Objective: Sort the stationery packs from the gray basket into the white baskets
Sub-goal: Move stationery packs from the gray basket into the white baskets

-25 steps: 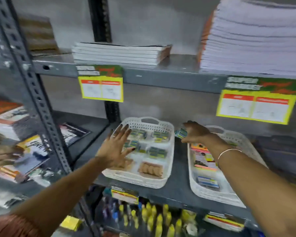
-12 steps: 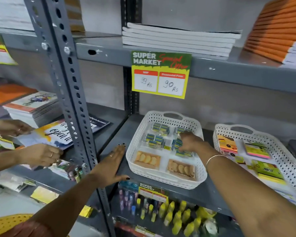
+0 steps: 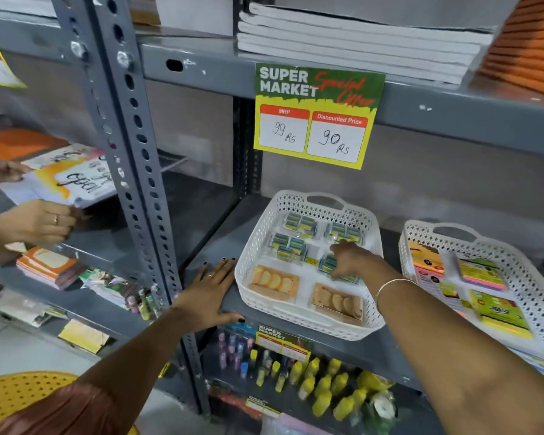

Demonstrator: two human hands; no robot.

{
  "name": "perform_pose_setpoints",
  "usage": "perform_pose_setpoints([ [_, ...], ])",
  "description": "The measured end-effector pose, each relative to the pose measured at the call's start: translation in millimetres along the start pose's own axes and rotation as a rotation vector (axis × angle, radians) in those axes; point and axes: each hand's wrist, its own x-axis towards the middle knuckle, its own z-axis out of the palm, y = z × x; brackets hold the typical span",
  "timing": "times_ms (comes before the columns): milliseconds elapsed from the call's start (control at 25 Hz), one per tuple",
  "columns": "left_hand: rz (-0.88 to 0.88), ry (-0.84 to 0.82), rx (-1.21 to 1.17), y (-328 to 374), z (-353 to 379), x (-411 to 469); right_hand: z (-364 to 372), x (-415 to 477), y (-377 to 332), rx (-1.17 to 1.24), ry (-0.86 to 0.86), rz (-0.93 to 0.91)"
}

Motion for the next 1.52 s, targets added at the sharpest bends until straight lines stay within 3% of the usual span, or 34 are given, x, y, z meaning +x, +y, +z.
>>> perform_pose_setpoints([
  [480,-0.002,-0.023,-0.065,-0.7,-3.8,-2.1,-1.1,-6.0,5.1,0.057,-0.03,-0.023],
  [600,-0.019,0.024,-0.192,-1.0,-9.2,-11.4,-13.8,-19.9,14.6,0.148,0.061,-0.046],
  [840,-0.059,0.28,-0.181,29.9,-48.7,-18.7,-32.2,-64.1,78.5,0.199,0.402,-0.011],
  [1000,0.11,0.397,-0.137,125.4,-91.2,28.8,-26.8,-104.5,156.8,0.203,0.475,0.064],
  [1240,0.499,0.329,-0.113,374.2,-68.8,103.3,24.6,-182.0,307.0,0.217,0.409,0.216],
  [1360,0.485,0.249,0.06,477.7,-38.9,122.3,53.3,-222.6,382.5,0.202,0.355,0.319],
  [1520,0.428,0.126,0.206,553.8,-4.4,130.6,84.5,-259.3,447.0,0.257,0.272,0.423],
])
